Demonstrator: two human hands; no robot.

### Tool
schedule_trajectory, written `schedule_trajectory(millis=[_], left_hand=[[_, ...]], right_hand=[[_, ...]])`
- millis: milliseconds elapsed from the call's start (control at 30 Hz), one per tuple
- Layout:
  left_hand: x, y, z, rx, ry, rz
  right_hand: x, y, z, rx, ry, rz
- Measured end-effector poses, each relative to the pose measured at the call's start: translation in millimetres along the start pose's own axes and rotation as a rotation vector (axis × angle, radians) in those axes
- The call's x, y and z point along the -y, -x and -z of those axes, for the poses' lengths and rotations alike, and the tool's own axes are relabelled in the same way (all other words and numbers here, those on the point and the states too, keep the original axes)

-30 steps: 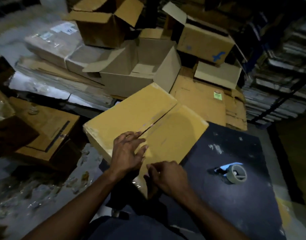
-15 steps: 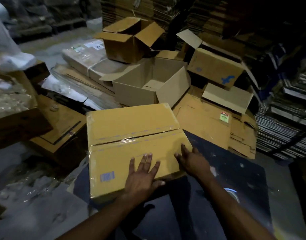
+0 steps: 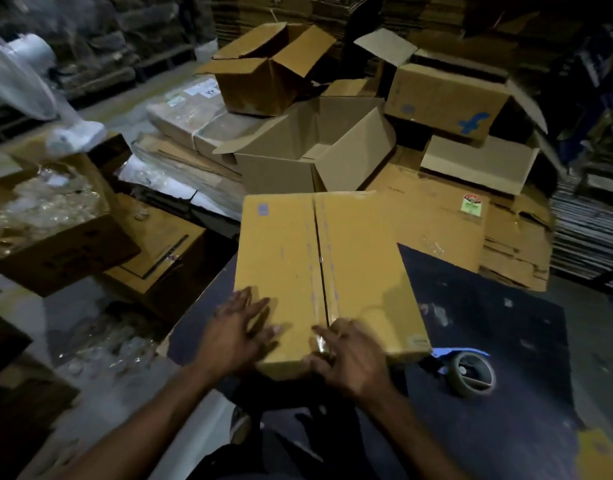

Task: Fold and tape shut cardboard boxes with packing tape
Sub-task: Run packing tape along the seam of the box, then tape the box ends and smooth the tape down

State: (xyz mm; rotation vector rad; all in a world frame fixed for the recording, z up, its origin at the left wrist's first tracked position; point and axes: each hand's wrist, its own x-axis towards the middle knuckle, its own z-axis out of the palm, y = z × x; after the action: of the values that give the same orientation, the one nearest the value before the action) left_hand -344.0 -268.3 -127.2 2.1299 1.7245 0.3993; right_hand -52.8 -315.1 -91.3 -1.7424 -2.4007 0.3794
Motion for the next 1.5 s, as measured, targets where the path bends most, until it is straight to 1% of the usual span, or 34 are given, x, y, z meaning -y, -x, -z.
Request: schedule_trajectory(millis=[33, 67, 133, 167, 233, 300, 433, 467, 533, 600, 633, 667, 700, 733, 800, 833, 867, 900, 933, 1033, 1100, 1167, 1200, 1233, 1267, 1300, 1400, 1433, 1467, 1500], left_hand=[[-16, 19, -14, 0.025, 0.041, 0.009], [-31, 37, -25, 0.041, 0.041, -0.006], [-44, 60, -44, 0.024, -0.037, -0.128], [-41, 63, -54, -0.008, -0.089, -0.196], [-29, 58, -68, -0.079, -0.151, -0.242], [-25, 42, -74, -0.104, -0.194, -0.235], [-48, -1, -70, -0.120, -0.258, -0.179], [-57, -10, -71, -0.123, -0.245, -0.189], [-81, -27, -78, -0.130, -0.237, -0.267], [-103, -37, -92, -0.141, -0.248, -0.369], [-112, -39, -99, -0.139, -0.261, -0.398], [-119, -40, -107, -0.129, -0.283, -0.403], [-122, -39, -114, -0.119, -0.308, -0.392], [-123, -38, -120, -0.110, -0.332, -0.382], [-118, -36, -125, -0.106, -0.354, -0.387], [-116, -37, -125, -0.113, -0.349, -0.396], [-115, -38, -124, -0.119, -0.338, -0.404], [-114, -39, -123, -0.122, -0.332, -0.411], [-114, -39, -123, -0.120, -0.340, -0.413], [-117, -38, -117, -0.087, -0.371, -0.386], [-126, -33, -110, -0.091, -0.306, -0.380], [-137, -17, -103, -0.144, -0.162, -0.395], [-144, -5, -101, -0.164, -0.062, -0.355], [-151, 11, -100, -0.159, 0.052, -0.261], [-160, 26, -100, -0.120, 0.183, -0.116], [-166, 40, -103, -0.042, 0.335, 0.067], [-179, 70, -108, 0.300, 0.875, 0.635], [-180, 77, -109, 0.381, 1.018, 0.760], [-180, 82, -107, 0.428, 1.127, 0.828], [-180, 85, -104, 0.460, 1.206, 0.860]], right_hand=[[-19, 0, 7, -0.012, 0.057, -0.020], [-40, 3, 12, 0.032, 0.094, -0.064], [-82, 14, 17, 0.174, 0.152, -0.135], [-99, 20, 16, 0.206, 0.168, -0.139], [-118, 27, 11, 0.194, 0.166, -0.101], [-129, 21, 7, 0.207, 0.160, -0.088], [-152, -13, 9, 0.089, 0.088, -0.083], [-159, -16, 11, 0.066, 0.048, -0.079], [-172, -12, 17, -0.026, -0.067, -0.099], [-192, 4, 25, -0.157, -0.163, -0.184], [-210, 16, 25, -0.219, -0.212, -0.250], [-234, 28, 20, -0.246, -0.254, -0.320], [-257, 41, 17, -0.213, -0.289, -0.387], [-283, 53, 9, -0.123, -0.293, -0.442], [-324, 69, -9, 0.137, -0.235, -0.535], [-339, 73, -18, 0.241, -0.173, -0.552], [-350, 75, -28, 0.302, -0.128, -0.550], [-351, 74, -33, 0.337, -0.078, -0.541], [-337, 72, -27, 0.348, -0.021, -0.509], [-327, 61, -30, 0.345, 0.126, -0.470], [-311, 64, -26, 0.339, 0.122, -0.453], [-290, 76, -23, 0.325, 0.038, -0.442], [-278, 84, -22, 0.308, 0.017, -0.442], [-265, 90, -20, 0.278, -0.005, -0.444], [-252, 97, -17, 0.244, -0.024, -0.442], [-239, 103, -15, 0.209, -0.046, -0.431], [-194, 117, 1, 0.094, -0.138, -0.399], [-177, 118, 10, 0.066, -0.167, -0.376], [-160, 120, 19, 0.039, -0.191, -0.344], [-143, 120, 29, 0.013, -0.212, -0.311]])
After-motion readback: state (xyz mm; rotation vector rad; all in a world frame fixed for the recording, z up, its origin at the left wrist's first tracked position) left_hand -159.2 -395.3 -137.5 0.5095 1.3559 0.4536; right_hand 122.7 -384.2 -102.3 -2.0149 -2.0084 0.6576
